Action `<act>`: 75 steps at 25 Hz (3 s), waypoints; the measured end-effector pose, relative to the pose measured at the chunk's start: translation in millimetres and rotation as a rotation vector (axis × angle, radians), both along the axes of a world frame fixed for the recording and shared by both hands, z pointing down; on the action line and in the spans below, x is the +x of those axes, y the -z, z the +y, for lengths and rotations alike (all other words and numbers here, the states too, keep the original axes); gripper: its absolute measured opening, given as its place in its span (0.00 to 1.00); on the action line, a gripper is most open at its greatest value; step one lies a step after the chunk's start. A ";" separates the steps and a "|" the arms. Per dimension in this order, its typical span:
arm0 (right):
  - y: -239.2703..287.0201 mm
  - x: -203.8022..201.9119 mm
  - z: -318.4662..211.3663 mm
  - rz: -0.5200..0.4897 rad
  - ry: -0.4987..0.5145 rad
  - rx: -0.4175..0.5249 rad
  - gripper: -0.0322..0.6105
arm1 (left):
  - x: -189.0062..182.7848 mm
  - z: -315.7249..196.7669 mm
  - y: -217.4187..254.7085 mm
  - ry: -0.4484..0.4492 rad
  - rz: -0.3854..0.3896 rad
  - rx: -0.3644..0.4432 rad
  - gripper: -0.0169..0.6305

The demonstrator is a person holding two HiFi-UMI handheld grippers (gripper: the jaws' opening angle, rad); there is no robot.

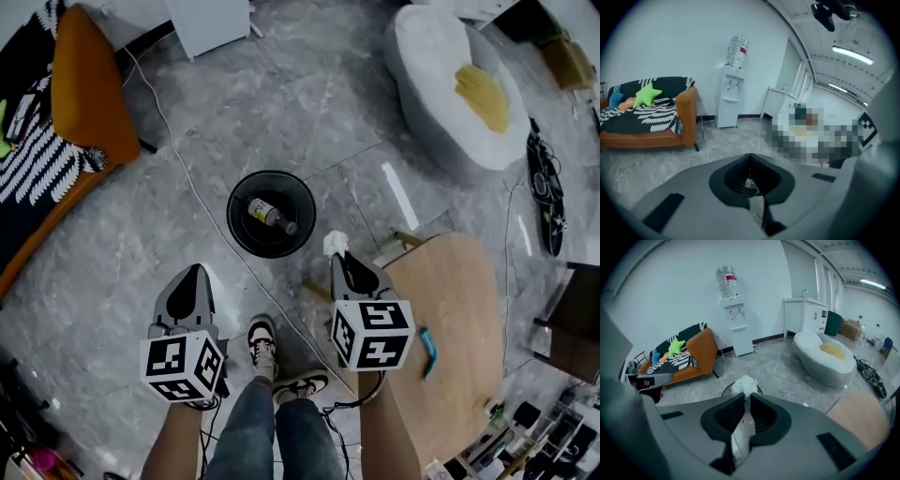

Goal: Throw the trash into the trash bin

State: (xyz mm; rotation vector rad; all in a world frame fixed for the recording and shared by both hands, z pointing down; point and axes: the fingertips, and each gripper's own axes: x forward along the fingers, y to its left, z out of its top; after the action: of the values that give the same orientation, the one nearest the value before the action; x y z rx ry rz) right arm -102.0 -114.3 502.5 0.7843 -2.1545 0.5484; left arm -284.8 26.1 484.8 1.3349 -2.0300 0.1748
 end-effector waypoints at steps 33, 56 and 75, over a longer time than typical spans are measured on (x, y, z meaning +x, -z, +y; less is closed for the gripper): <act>-135.8 -112.0 38.2 0.051 0.165 -0.096 0.39 | -69.4 84.5 -89.3 0.186 0.047 -0.089 0.01; -30.9 15.1 27.7 -0.047 -0.056 -0.049 0.34 | 30.1 16.7 -33.7 -0.032 0.028 -0.037 0.01; -1.4 306.1 42.6 0.021 -0.484 -0.030 0.31 | 272.5 -73.1 -3.2 -0.508 0.046 -0.005 0.01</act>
State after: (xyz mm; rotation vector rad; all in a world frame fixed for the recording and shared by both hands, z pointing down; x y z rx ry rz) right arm 204.1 -71.7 503.9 1.2991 -1.9301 0.8084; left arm -12.3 -47.0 488.0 1.8118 -1.6146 0.3704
